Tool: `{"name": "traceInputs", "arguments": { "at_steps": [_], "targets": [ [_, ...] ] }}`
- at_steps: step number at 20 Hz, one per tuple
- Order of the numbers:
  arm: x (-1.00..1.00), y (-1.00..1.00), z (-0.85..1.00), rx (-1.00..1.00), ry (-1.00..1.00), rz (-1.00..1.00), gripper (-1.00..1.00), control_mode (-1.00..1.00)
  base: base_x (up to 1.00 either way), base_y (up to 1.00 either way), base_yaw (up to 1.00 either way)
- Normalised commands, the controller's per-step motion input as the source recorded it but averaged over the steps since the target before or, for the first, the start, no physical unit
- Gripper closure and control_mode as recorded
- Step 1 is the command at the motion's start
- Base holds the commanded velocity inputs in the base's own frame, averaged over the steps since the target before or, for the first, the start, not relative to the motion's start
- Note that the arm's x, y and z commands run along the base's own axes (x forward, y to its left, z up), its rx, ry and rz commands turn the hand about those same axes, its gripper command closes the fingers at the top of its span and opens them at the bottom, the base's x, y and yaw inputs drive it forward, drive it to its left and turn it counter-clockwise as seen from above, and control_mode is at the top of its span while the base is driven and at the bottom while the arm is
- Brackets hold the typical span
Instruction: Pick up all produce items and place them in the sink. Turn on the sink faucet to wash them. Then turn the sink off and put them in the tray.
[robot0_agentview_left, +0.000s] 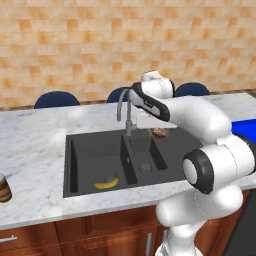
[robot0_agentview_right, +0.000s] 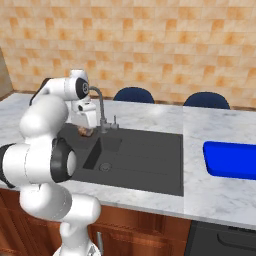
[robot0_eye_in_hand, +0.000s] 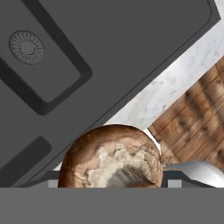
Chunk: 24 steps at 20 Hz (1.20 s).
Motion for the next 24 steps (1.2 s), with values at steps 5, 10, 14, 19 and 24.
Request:
{"name": "traceInputs", "arguments": {
  "at_steps": [5,10,14,19,24],
  "targets": [
    [-0.15,1.0,0.0,-0.04,-0.03,0.01,1.0,-1.0,0.0,0.0,0.0],
    [-0.02,1.0,0.0,-0.07,-0.02,0.0,1.0,-1.0,0.0,0.0,0.0],
    [0.25,1.0,0.0,-0.05,0.0,0.0,1.0,-1.0,0.0,0.0,0.0],
    [0.27,0.35,-0.11,-0.02,0.01,0.0,1.0,-1.0,0.0,0.0,0.0],
    [0.25,0.0,-0.25,0.0,0.0,0.02,1.0,-1.0,0.0,0.0,0.0]
  ]
}}
